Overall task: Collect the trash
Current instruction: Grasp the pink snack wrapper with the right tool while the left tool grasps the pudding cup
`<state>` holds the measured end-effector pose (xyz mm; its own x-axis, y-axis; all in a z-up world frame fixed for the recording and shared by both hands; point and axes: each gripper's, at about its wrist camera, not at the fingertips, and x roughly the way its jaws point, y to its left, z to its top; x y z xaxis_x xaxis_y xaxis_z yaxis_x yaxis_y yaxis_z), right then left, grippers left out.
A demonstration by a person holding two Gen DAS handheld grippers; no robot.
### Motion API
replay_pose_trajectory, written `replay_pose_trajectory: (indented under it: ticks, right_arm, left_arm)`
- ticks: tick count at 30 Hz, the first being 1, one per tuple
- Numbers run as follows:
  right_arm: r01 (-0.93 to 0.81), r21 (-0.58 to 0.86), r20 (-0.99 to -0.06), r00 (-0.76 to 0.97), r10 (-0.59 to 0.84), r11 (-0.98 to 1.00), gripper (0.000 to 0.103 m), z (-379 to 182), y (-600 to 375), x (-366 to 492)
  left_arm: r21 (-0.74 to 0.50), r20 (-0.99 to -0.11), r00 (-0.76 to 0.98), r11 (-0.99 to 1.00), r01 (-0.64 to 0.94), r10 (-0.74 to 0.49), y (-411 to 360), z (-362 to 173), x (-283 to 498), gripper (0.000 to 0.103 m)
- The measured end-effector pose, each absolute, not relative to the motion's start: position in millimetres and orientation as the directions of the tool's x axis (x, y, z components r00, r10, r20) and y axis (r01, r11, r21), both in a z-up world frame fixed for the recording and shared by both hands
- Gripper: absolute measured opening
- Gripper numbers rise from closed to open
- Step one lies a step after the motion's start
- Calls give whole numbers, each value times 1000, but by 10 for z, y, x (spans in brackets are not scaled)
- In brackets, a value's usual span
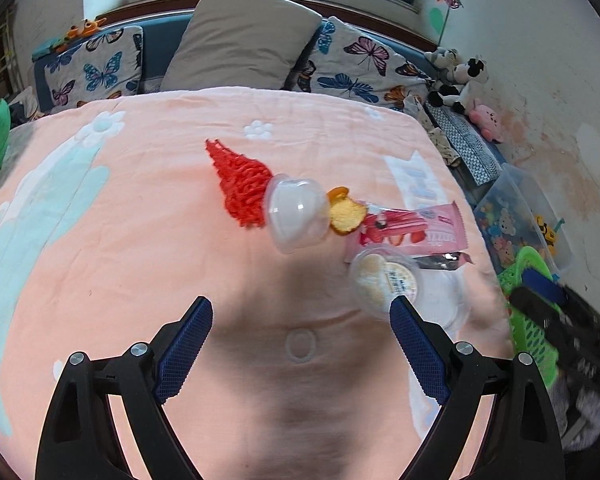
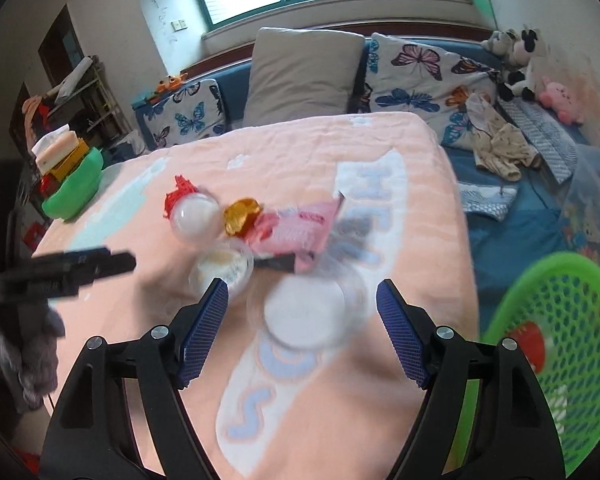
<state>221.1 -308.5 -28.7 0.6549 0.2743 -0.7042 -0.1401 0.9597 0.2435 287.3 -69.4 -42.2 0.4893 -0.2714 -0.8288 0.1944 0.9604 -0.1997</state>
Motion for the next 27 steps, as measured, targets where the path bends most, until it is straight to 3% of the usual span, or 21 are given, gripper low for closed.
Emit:
replay_pose_trajectory:
  ticks: [17, 21, 22, 27]
  right_arm:
    - [-39, 427, -741, 558, 374, 904, 74, -698, -3071, 3094]
    - [-27, 487, -731, 535, 425, 873, 61, -778, -3083, 3163]
    - [-27, 495, -727, 534, 431, 868, 52, -784, -3076, 3175]
    - [-33, 513, -712, 541, 447, 858, 37, -758, -3143, 3137]
  left_arm:
    - [-219, -833, 466, 952, 216, -297, -646, -584, 2947, 87]
    - [-218, -840, 454, 950, 222, -298, -688, -646, 2975, 87]
    - [-216, -841, 452, 950, 224, -298, -690, -656, 2976, 87]
    - [-199, -843, 449, 946, 254, -298, -797, -684, 2968, 87]
